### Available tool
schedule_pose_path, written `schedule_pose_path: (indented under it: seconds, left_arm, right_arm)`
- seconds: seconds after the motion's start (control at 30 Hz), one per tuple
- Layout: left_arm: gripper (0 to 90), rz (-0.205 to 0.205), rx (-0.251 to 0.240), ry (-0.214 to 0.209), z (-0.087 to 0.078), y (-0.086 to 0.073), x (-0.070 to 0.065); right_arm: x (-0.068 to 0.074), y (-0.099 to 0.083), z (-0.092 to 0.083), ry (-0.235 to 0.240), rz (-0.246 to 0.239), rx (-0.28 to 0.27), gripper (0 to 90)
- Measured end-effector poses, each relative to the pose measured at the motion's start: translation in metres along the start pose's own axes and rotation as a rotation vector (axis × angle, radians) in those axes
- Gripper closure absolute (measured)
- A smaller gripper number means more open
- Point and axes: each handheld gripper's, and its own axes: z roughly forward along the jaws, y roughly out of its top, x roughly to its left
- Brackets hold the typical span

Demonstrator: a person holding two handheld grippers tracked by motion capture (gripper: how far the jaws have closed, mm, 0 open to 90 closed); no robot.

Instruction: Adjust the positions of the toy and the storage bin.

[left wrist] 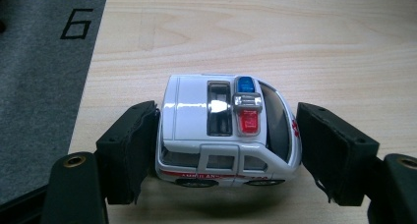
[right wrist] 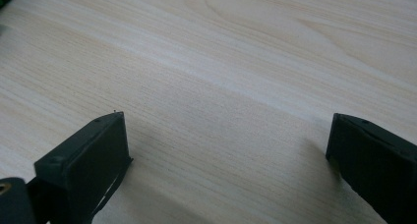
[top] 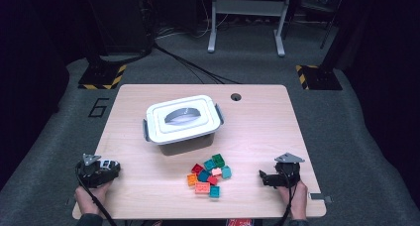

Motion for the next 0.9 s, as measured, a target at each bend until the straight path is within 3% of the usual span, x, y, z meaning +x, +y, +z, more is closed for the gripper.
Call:
schedule_pose_path:
  seconds: [0.07, 0.17, 0.27, 0.4, 0.5, 0.67, 0.9]
  left_arm:
    - [24.7, -0.002, -0.001, -0.005, -0.001, -0.001, 0.0]
    - [14.4, 0.003, -0.008, 0.003, -0.006, 0.0, -0.001]
    - [9.4, 0.033, -0.024, 0.016, -0.012, 0.001, -0.003]
    - [4.7, 0.06, -0.034, -0.016, -0.023, 0.004, -0.009]
    - [2.4, 0.073, -0.073, -0.067, -0.032, 0.006, -0.018]
    - [0.0, 0.134, -0.063, -0.17, -0.041, 0.008, -0.033]
    - [0.0, 0.207, -0.065, -0.306, -0.038, -0.003, -0.064]
  right_arm:
    - [0.0, 0.0, 0.0, 0.001, -0.002, 0.0, 1.7]
    - [0.0, 0.0, 0.0, 0.001, -0.002, -0.001, 1.7]
    - [0.0, 0.0, 0.0, 0.001, -0.002, -0.001, 1.7]
    - [0.0, 0.0, 0.0, 0.001, -0.002, -0.001, 1.7]
    - [0.0, 0.0, 0.0, 0.001, -0.002, -0.001, 1.7]
    - [0.0, 0.0, 0.0, 0.001, -0.001, 0.0, 1.7]
    - [0.001, 0.0, 0.0, -0.001, 0.008, 0.002, 1.7]
